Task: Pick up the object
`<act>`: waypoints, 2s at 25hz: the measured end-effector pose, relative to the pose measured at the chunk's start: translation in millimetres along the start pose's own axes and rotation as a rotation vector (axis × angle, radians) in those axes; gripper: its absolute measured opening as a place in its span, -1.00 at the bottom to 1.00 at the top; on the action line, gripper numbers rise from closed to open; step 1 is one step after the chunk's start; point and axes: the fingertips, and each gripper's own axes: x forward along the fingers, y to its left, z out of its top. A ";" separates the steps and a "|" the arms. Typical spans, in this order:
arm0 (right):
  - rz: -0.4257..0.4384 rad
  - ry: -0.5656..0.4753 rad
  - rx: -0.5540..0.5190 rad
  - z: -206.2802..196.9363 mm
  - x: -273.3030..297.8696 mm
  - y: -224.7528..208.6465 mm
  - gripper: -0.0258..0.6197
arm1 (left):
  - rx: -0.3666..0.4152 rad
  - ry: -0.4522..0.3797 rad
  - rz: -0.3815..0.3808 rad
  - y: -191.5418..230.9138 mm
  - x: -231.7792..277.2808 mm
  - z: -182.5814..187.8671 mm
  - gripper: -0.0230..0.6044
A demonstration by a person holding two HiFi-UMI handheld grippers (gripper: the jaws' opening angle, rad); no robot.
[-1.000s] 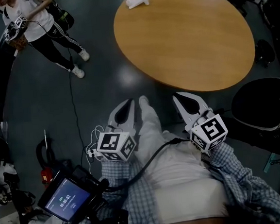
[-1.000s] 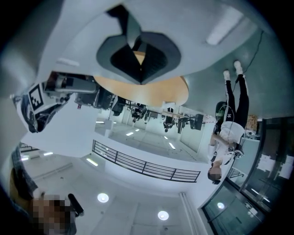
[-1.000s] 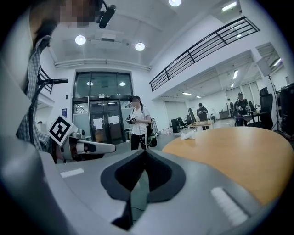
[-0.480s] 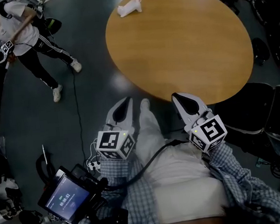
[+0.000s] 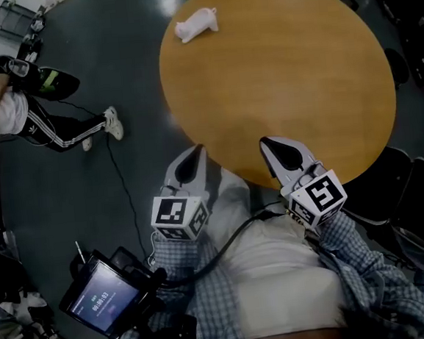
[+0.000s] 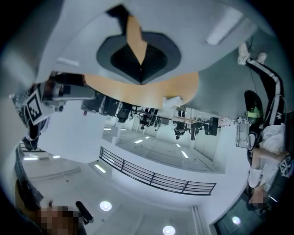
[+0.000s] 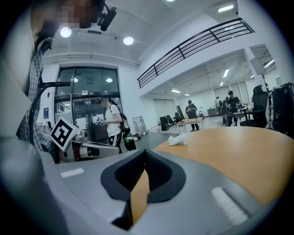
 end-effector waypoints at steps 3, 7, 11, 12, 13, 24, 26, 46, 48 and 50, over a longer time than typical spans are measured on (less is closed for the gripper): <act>-0.029 0.018 0.006 13.1 19.7 -11.1 -0.90 | 0.016 0.022 -0.020 16.8 19.5 14.7 -0.92; -0.053 0.028 0.002 33.4 51.3 -27.4 -0.90 | 0.055 0.047 -0.044 46.8 55.9 36.0 -0.92; -0.093 0.057 0.014 43.7 92.9 -53.3 -0.90 | 0.109 0.064 -0.079 84.9 108.3 59.6 -0.92; -0.106 0.059 0.018 46.3 97.1 -58.2 -0.90 | 0.116 0.074 -0.098 88.2 117.4 64.5 -0.92; -0.120 0.059 0.022 49.7 96.8 -61.6 -0.90 | 0.121 0.084 -0.115 88.3 123.5 69.0 -0.92; -0.218 0.098 0.055 54.5 113.2 -116.6 -0.90 | 0.385 0.221 -0.188 135.6 222.9 68.7 -0.48; -0.238 0.103 0.064 56.4 115.1 -121.6 -0.90 | 0.433 0.234 -0.202 143.7 240.0 74.0 -0.33; -0.409 0.157 0.202 34.9 96.9 -150.7 -0.90 | 0.703 0.494 -0.318 208.9 391.9 66.4 0.33; -0.425 0.171 0.209 31.0 95.7 -152.4 -0.90 | 0.727 0.547 -0.358 210.4 399.7 58.9 0.39; -0.439 0.185 0.221 26.4 92.7 -154.2 -0.90 | 0.761 0.593 -0.368 213.8 407.7 53.8 0.42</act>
